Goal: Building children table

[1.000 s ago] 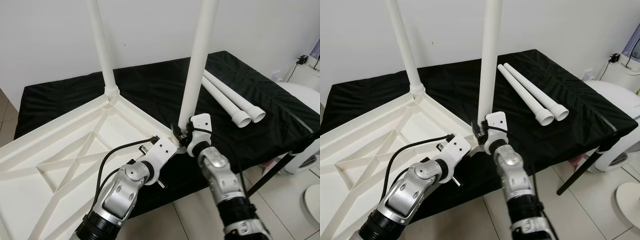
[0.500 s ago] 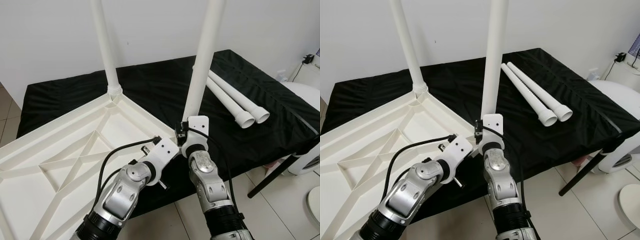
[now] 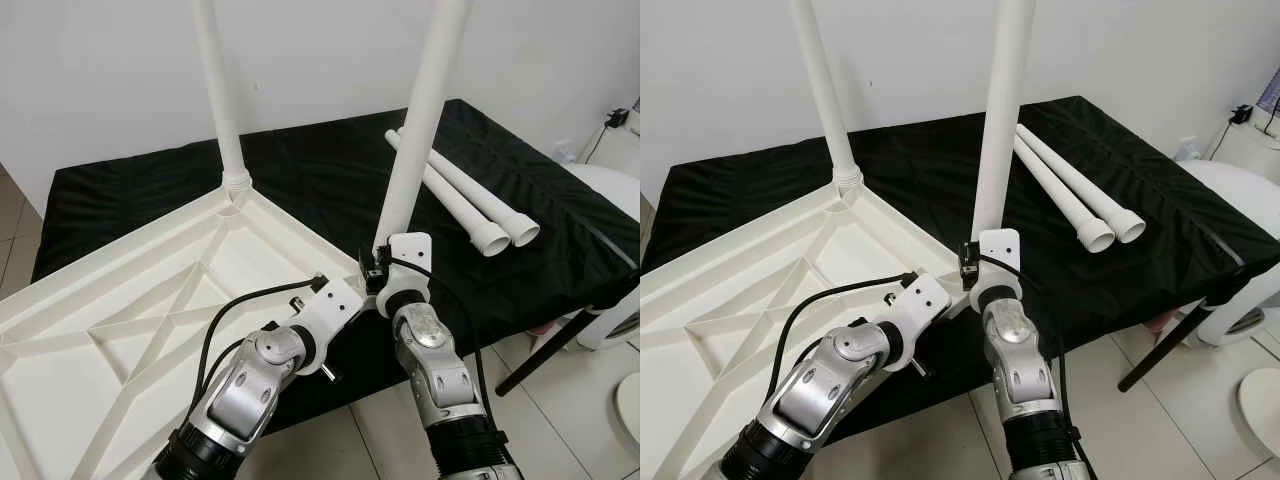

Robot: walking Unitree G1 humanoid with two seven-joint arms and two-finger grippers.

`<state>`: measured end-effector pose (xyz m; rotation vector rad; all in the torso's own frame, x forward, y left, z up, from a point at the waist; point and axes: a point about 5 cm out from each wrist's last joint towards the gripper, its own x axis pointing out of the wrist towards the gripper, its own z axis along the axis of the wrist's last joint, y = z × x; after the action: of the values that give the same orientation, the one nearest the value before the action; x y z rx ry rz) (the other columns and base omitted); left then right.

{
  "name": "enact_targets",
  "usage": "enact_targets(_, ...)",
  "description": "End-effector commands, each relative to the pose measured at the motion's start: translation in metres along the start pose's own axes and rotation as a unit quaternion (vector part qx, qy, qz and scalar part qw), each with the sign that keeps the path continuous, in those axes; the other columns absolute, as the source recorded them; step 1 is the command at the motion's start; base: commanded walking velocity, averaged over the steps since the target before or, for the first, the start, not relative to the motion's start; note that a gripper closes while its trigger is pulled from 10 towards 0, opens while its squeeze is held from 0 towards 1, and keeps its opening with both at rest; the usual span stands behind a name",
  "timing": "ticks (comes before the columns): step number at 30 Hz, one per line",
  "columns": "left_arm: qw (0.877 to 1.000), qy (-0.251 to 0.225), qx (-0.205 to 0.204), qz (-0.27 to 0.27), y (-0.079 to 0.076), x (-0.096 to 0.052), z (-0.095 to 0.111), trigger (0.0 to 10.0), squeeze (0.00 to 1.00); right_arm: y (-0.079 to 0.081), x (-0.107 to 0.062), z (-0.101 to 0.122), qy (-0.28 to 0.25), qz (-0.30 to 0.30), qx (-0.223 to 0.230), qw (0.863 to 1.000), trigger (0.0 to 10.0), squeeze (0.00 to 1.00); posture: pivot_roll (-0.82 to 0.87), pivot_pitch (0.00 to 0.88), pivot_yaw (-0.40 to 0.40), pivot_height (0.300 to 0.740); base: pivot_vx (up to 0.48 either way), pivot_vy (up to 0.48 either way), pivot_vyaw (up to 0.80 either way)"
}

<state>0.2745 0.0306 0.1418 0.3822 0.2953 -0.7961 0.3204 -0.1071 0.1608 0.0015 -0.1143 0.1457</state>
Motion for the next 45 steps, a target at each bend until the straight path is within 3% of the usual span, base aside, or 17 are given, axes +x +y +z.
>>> enact_targets(1,1.0,-0.003,0.002,-0.005,-0.001,0.0,0.002,10.0,0.36,-0.005,-0.001,0.011,-0.027,0.006,0.013,1.0,10.0,0.0,-0.12,0.076,0.054,0.74,0.0,0.0,0.0)
enact_targets(2,1.0,-0.006,-0.014,-0.015,-0.002,-0.001,0.002,10.0,1.0,-0.007,-0.002,0.01,-0.026,0.009,0.012,1.0,10.0,0.0,-0.12,0.076,0.054,0.74,0.0,0.0,0.0)
enact_targets(5,1.0,-0.013,-0.018,-0.018,-0.002,-0.001,0.005,10.0,1.0,-0.008,-0.002,0.011,-0.029,0.013,0.013,0.999,10.0,0.0,-0.13,0.076,0.055,0.74,0.0,0.0,0.0)
enact_targets(6,1.0,-0.014,-0.014,-0.016,-0.002,-0.001,0.006,10.0,1.0,-0.008,-0.002,0.012,-0.03,0.015,0.017,0.999,10.0,0.22,-0.13,0.075,0.056,0.74,0.0,0.0,0.0)
enact_targets(8,1.0,-0.015,-0.012,-0.016,-0.002,-0.001,0.006,10.0,1.0,-0.008,-0.002,0.013,-0.032,0.016,0.02,0.999,10.0,0.22,-0.13,0.075,0.056,0.74,0.0,0.0,0.0)
enact_targets(9,1.0,-0.016,-0.007,-0.011,-0.001,-0.001,0.007,10.0,1.0,-0.008,-0.002,0.014,-0.033,0.019,0.021,0.999,10.0,1.0,-0.13,0.074,0.056,0.74,0.0,0.0,0.0)
enact_targets(13,1.0,-0.025,-0.001,-0.003,0.001,-0.001,0.009,10.0,1.0,-0.008,-0.003,0.015,-0.038,0.025,0.021,0.999,10.0,1.0,-0.13,0.074,0.057,0.74,0.0,0.0,0.0)
enact_targets(14,0.999,-0.035,0.01,0.002,0.004,-0.003,0.013,10.0,0.0,-0.012,-0.005,0.017,-0.047,0.035,0.026,0.998,10.0,1.0,-0.13,0.075,0.055,0.74,0.0,0.0,0.0)
enact_targets(22,0.999,-0.05,0.018,0.005,0.01,-0.007,0.016,10.0,0.0,-0.02,-0.009,0.019,-0.058,0.039,0.02,0.997,10.0,1.0,-0.13,0.075,0.053,0.74,0.0,0.0,0.0)
enact_targets(23,0.998,-0.06,0.02,0.009,0.013,-0.009,0.018,10.0,0.0,-0.021,-0.013,0.018,-0.058,0.044,0.019,0.997,10.0,0.17,-0.12,0.073,0.052,0.74,0.0,0.0,0.0)
enact_targets(24,0.997,-0.07,0.021,0.011,0.016,-0.012,0.02,10.0,0.0,-0.023,-0.018,0.015,-0.057,0.052,0.017,0.997,10.0,0.0,-0.12,0.07,0.049,0.74,0.0,0.0,0.0)
enact_targets(30,0.994,-0.105,0.021,0.028,0.027,-0.023,0.023,10.0,0.0,-0.025,-0.034,0.007,-0.052,0.081,0.023,0.995,10.0,0.0,-0.12,0.064,0.048,0.74,0.0,0.0,0.0)
enact_targets(33,0.992,-0.116,0.036,0.038,0.031,-0.029,0.024,10.0,0.0,-0.025,-0.039,0.005,-0.053,0.086,0.029,0.994,10.0,0.0,-0.13,0.063,0.049,0.74,0.0,0.0,0.0)
enact_targets(38,0.989,-0.135,0.026,0.051,0.035,-0.035,0.027,10.0,0.0,-0.027,-0.043,0.005,-0.055,0.083,0.039,0.994,10.0,0.0,-0.12,0.061,0.05,0.74,0.0,0.0,0.0)
enact_targets(43,0.984,-0.157,0.003,0.089,0.043,-0.039,0.028,10.0,0.0,-0.027,-0.05,0.005,-0.059,0.084,0.04,0.994,10.0,0.0,-0.12,0.058,0.046,0.74,0.0,0.0,0.0)
enact_targets(45,0.977,-0.163,-0.015,0.134,0.052,-0.041,0.023,10.0,0.0,-0.028,-0.056,0.005,-0.059,0.083,0.04,0.994,10.0,0.0,-0.11,0.059,0.045,0.74,0.0,0.0,0.0)
